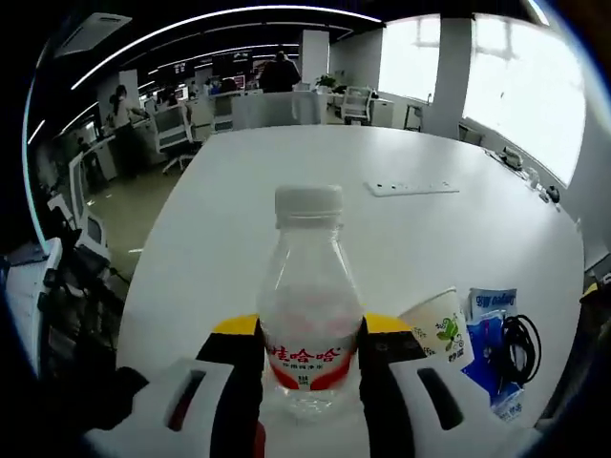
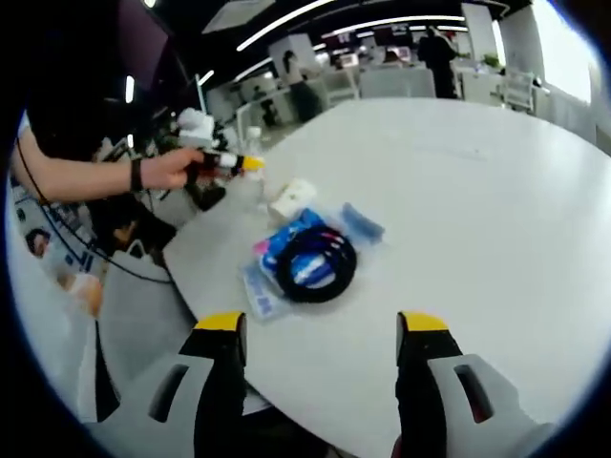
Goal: Arrange the tabletop items into an orderly group along one side of the table until the central work area is clear of visible clutter.
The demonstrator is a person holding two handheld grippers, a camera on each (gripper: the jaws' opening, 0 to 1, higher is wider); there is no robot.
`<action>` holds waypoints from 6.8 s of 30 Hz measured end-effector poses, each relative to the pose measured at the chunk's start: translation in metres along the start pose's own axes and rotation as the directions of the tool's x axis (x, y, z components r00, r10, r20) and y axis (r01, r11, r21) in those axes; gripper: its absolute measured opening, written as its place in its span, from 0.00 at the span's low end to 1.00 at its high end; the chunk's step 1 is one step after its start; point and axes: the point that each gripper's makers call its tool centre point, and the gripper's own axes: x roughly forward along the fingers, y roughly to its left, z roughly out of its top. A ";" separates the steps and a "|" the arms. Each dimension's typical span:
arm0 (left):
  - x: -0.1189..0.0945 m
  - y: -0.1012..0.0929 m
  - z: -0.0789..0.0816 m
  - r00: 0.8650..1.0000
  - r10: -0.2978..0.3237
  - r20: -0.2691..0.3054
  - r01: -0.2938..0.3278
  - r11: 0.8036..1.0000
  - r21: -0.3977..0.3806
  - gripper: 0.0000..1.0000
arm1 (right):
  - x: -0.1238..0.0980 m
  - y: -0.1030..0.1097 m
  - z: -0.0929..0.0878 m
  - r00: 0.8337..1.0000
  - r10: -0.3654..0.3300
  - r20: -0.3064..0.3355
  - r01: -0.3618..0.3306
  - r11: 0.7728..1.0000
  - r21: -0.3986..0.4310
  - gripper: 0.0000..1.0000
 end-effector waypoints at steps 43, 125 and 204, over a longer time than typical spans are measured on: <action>0.003 0.001 0.001 0.985 0.169 0.031 -0.164 0.980 -0.115 0.37 | -0.011 -0.007 -0.011 1.000 -0.021 0.000 0.021 1.000 0.014 0.61; 0.002 -0.132 -0.053 0.972 -0.228 -0.051 0.199 0.925 -0.324 0.48 | 0.002 0.005 -0.020 1.000 -0.015 -0.009 0.015 1.000 0.024 0.61; -0.122 -0.121 -0.114 0.959 -0.285 -0.003 0.284 0.958 -0.038 0.36 | 0.072 0.107 0.019 0.950 0.296 -0.094 -0.310 0.924 -0.225 0.56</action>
